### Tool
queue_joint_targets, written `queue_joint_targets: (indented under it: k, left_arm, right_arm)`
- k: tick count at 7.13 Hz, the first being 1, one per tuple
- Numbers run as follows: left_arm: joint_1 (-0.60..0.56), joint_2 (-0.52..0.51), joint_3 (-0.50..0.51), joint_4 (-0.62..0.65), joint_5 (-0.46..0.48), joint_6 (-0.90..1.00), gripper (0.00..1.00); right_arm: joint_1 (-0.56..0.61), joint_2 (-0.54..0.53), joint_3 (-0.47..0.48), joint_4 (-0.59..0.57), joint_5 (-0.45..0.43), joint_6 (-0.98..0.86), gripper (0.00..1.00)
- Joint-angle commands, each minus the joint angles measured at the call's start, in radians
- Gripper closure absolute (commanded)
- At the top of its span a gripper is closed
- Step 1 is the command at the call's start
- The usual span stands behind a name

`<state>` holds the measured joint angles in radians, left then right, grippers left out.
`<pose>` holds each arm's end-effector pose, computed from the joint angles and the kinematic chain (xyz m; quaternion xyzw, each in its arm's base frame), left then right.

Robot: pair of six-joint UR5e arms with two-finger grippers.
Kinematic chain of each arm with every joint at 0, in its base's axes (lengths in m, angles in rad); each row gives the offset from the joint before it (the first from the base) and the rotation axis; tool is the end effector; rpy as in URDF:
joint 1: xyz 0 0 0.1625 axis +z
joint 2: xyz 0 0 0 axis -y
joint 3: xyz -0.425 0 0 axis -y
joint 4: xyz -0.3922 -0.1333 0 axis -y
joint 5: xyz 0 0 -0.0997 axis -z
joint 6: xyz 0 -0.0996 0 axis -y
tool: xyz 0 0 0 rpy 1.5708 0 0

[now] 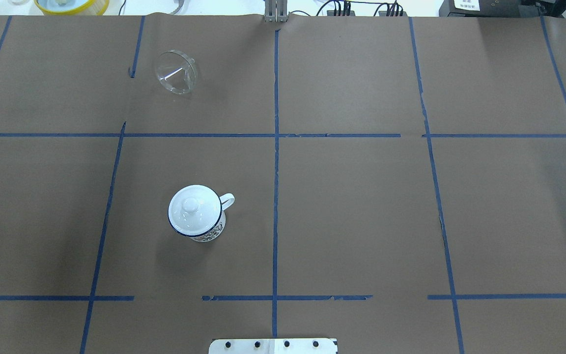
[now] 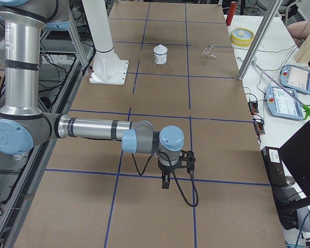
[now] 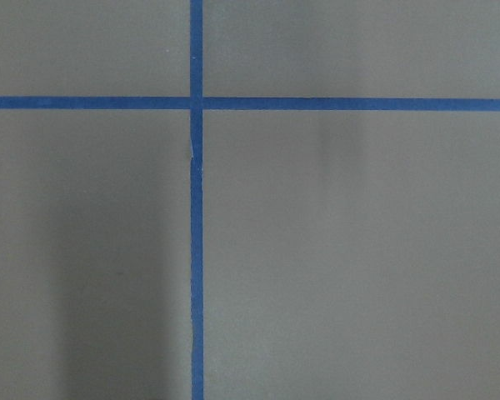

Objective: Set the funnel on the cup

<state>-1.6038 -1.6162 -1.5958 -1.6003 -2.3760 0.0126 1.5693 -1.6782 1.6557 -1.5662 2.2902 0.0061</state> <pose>-0.0785 -0.5143 0.6182 0.0549 0.3902 0.0102 0.9190 0.0670 -0.4450 0.6706 -0.0097 -0.3519 0.0053 0.9360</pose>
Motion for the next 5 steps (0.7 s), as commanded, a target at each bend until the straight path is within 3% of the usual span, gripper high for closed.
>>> queue_joint_targets:
  k: [1,3,5]
  left_arm:
    - [0.133,0.001,-0.051,-0.226,0.006,-0.257,0.00]
    - [0.348,-0.023,-0.259,-0.239,0.062,-0.704,0.00]
    - [0.531,-0.045,-0.404,-0.228,0.098,-0.944,0.00]
  right_arm:
    - [0.000,0.000,0.001,0.000,0.000,0.000,0.00]
    - [0.000,0.000,0.001,0.000,0.000,0.000,0.00]
    - [0.000,0.000,0.001,0.000,0.000,0.000,0.00]
